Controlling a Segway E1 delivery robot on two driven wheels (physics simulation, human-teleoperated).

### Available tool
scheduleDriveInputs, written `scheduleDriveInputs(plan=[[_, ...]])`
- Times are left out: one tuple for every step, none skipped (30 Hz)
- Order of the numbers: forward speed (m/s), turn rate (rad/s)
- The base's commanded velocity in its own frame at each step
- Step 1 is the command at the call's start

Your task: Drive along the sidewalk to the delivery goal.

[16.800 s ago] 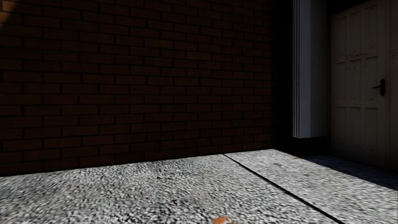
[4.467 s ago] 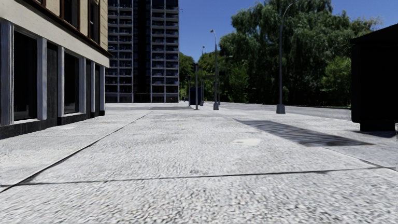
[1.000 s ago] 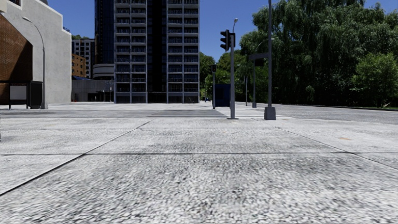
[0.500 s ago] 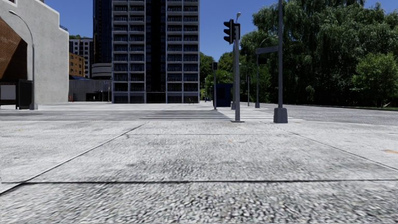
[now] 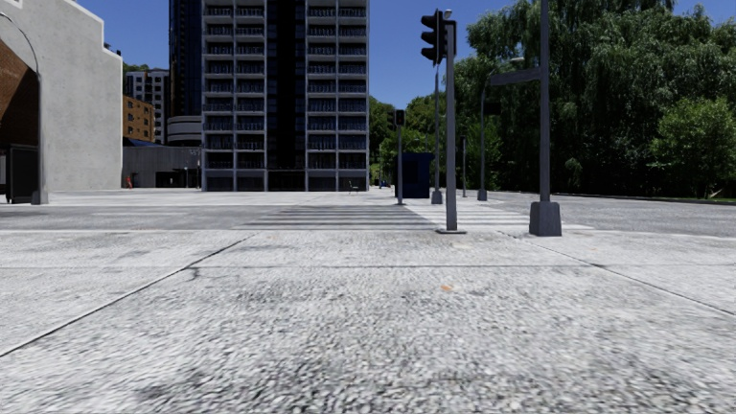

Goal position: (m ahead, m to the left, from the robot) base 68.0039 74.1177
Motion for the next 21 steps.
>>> scheduleDriveInputs(plan=[[2.0, 0.0], [2.0, 0.0], [2.0, 0.0], [2.0, 0.0], [2.0, 0.0], [2.0, 0.0], [2.0, 0.0], [2.0, 0.0], [2.0, 0.0], [2.0, 0.0], [2.0, 0.0], [2.0, 0.0], [2.0, 0.0], [2.0, 0.0], [2.0, 0.0], [2.0, 0.0], [2.0, 0.0], [2.0, 0.0], [2.0, 0.0], [2.0, 0.0], [2.0, 0.0]])
